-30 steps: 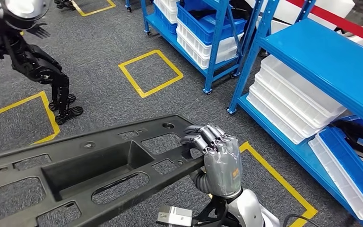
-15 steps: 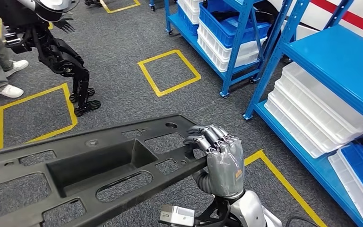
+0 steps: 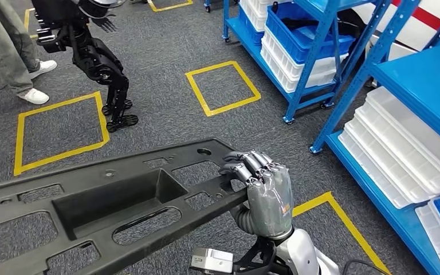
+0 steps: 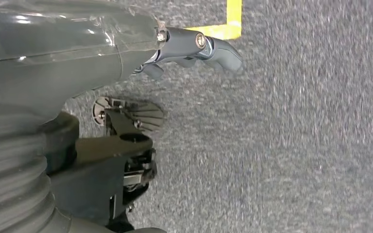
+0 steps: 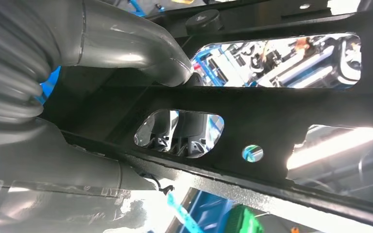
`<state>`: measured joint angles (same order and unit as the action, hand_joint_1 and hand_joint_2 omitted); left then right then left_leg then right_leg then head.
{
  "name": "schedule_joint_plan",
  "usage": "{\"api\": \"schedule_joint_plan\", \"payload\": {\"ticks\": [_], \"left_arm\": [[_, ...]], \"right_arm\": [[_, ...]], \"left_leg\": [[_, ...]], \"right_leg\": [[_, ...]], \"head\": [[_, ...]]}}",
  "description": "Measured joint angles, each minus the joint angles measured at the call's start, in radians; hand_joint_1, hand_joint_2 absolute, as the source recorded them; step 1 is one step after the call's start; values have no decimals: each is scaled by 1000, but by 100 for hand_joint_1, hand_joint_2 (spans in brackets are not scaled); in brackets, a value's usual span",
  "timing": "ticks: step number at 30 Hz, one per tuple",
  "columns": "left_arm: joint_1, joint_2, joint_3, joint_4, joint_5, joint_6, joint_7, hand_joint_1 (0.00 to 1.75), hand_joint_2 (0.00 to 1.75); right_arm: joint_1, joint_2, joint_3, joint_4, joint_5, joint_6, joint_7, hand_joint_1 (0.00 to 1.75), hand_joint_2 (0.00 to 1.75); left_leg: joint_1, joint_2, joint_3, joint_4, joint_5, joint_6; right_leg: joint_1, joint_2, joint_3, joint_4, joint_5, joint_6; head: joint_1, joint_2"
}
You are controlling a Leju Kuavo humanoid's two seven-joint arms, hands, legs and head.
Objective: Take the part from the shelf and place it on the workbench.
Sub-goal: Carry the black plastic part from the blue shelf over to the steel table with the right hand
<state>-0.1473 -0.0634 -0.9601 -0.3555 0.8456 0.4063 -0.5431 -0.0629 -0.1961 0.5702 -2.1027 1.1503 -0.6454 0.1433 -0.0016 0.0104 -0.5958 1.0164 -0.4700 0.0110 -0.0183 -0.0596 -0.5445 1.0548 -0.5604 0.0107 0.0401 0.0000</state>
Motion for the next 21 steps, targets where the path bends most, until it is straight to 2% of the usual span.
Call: {"api": "schedule_joint_plan", "payload": {"ticks": [1, 3, 4, 5, 6, 7, 8, 9, 10, 11, 13, 15, 17, 19, 20, 21], "left_arm": [[-1, 0, 0, 0, 0, 0, 0, 0, 175], [-2, 0, 0, 0, -1, -1, 0, 0, 175], [-2, 0, 0, 0, -1, -1, 0, 0, 175], [-2, 0, 0, 0, -1, -1, 0, 0, 175], [-2, 0, 0, 0, -1, -1, 0, 0, 175], [-2, 0, 0, 0, -1, -1, 1, 0, 175], [-2, 0, 0, 0, -1, -1, 1, 0, 175], [-3, 0, 0, 0, -1, -1, 1, 0, 175], [-3, 0, 0, 0, 0, -1, 1, 0, 175], [-3, 0, 0, 0, 0, -1, 1, 0, 175], [-2, 0, 0, 0, 1, -1, 1, 0, 175], [-2, 1, 0, 0, 2, -1, 1, 0, 175], [-3, 1, 0, 0, 2, -1, 1, 0, 175], [-2, 1, 0, 0, 3, -1, 1, 0, 175], [0, 1, 0, 0, 4, -1, 1, 0, 175], [1, 1, 0, 0, 4, -1, 0, 0, 175]], "right_arm": [[0, 0, 0, 0, 0, -1, 0, 175, 175], [2, 0, 0, 1, -1, -3, 0, 175, 175], [4, 0, 0, 2, -1, -3, 0, 175, 175], [6, 0, 0, 4, -1, -3, 0, 175, 175], [6, 0, -1, 5, -1, -3, 0, 175, 175], [6, 0, -1, 6, -1, -4, 0, 175, 175], [6, 0, -1, 6, -1, -4, 0, 175, 175], [7, 0, -1, 6, -1, -4, -1, 175, 175], [8, 0, 0, 6, -1, -5, -1, 175, 175], [10, -1, 0, 7, 0, -5, -1, 175, 175], [12, -1, 0, 7, 0, -7, -1, 175, 175], [13, -2, 0, 7, 1, -8, -1, 175, 175], [15, -2, 0, 7, 2, -10, -1, 175, 175], [19, -2, 0, 7, 3, -10, -1, 175, 175], [21, -2, 0, 7, 3, -10, -1, 175, 175], [22, -2, 0, 7, 3, -11, -1, 175, 175]], "left_leg": [[3, -5, 4, -7, 3, 6], [3, -16, 6, -10, 3, 14], [2, -24, 6, -9, 3, 15], [1, -32, 7, -8, 2, 16], [1, -41, 7, -6, 1, 16], [1, -50, 9, -4, -1, 14], [2, -60, 9, 1, -4, 11], [1, -69, 7, 8, -8, 7], [1, -77, 4, 14, -10, 2], [1, -83, 1, 19, -12, -3], [4, -94, -3, 19, -11, -13], [5, -77, -8, 39, -25, -24], [6, -42, -46, 128, -74, -34], [9, -25, -110, 255, -127, -42], [10, -23, -130, 293, -135, -43], [11, -21, -133, 296, -124, -43]], "right_leg": [[-1, 16, -15, 37, -24, 2], [-2, 47, -76, 163, -85, 3], [-2, 52, -108, 221, -103, 4], [-2, 55, -128, 253, -104, 5], [-2, 56, -129, 245, -83, 5], [-3, 59, -112, 198, -46, 4], [-5, 68, -85, 129, -7, 3], [-6, 81, -58, 65, 22, 2], [-7, 92, -41, 21, 39, 0], [-5, 99, -33, 1, 42, -1], [-2, 92, -32, -1, 42, -9], [-2, 76, -28, -6, 45, -20], [-3, 57, -23, -10, 46, -29], [-1, 38, -22, -10, 43, -33], [-1, 28, -21, -10, 41, -34], [0, 19, -20, -10, 39, -34]], "head": [[2, 0], [7, 0], [10, 0], [11, 0], [11, 0], [13, 0], [14, 0], [15, 0], [16, 0], [15, 0], [13, 0], [10, 0], [2, 0], [-2, 0], [-2, 0], [-2, 0]]}}
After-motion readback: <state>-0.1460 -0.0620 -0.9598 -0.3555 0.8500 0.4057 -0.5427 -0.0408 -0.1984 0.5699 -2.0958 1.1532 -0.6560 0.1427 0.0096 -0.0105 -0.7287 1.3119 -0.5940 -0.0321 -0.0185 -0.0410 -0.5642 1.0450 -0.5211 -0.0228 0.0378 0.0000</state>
